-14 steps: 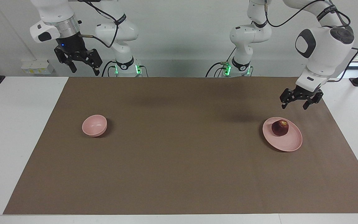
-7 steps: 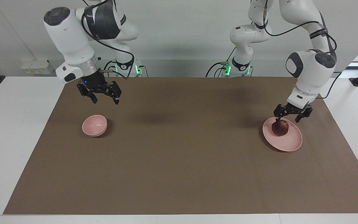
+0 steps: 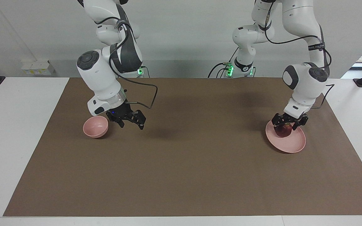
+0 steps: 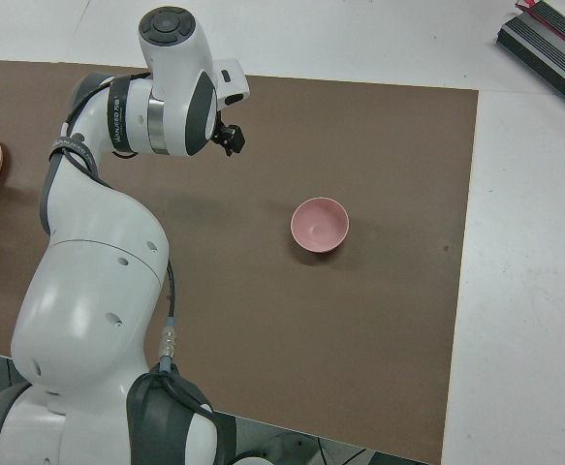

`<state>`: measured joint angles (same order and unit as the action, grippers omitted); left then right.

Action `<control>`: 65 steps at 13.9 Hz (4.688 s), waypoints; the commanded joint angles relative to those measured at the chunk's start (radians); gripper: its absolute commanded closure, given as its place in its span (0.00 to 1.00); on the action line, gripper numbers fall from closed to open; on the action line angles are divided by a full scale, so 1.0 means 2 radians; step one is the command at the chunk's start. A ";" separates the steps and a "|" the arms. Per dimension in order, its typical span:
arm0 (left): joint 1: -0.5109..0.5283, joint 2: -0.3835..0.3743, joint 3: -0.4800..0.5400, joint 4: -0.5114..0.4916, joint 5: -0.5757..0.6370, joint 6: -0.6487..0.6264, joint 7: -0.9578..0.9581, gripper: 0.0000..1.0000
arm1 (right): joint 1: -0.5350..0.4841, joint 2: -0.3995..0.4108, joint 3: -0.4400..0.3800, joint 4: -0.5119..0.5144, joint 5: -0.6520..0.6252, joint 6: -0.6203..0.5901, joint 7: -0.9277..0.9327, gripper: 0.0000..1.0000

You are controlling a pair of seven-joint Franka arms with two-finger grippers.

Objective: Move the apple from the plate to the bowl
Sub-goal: 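Reach the left gripper down and grasp the red apple on the plate, then lift the apple with the left gripper while the right gripper approaches it, then close the right gripper on the apple held by the left gripper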

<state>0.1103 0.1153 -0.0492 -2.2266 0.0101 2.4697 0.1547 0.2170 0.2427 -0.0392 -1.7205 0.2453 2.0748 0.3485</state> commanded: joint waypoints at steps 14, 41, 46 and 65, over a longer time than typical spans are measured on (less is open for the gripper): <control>0.005 -0.021 -0.004 0.002 -0.006 -0.021 0.038 1.00 | 0.012 0.016 0.002 -0.007 0.048 0.035 0.044 0.00; -0.210 0.009 -0.084 0.153 -0.447 -0.034 -0.002 1.00 | 0.032 0.021 0.006 -0.039 0.427 -0.060 0.386 0.00; -0.210 0.012 -0.110 0.160 -0.450 -0.035 -0.031 1.00 | 0.052 0.021 0.006 -0.038 0.449 -0.032 0.388 0.00; -0.214 0.012 -0.120 0.159 -0.460 -0.018 -0.061 0.00 | 0.047 0.020 0.004 -0.036 0.446 -0.035 0.334 1.00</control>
<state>-0.3089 0.1386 -0.2909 -1.9150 -0.8892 2.4190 0.0395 0.3219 0.2888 -0.0364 -1.7845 1.1184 1.9902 1.0680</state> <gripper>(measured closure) 0.000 0.260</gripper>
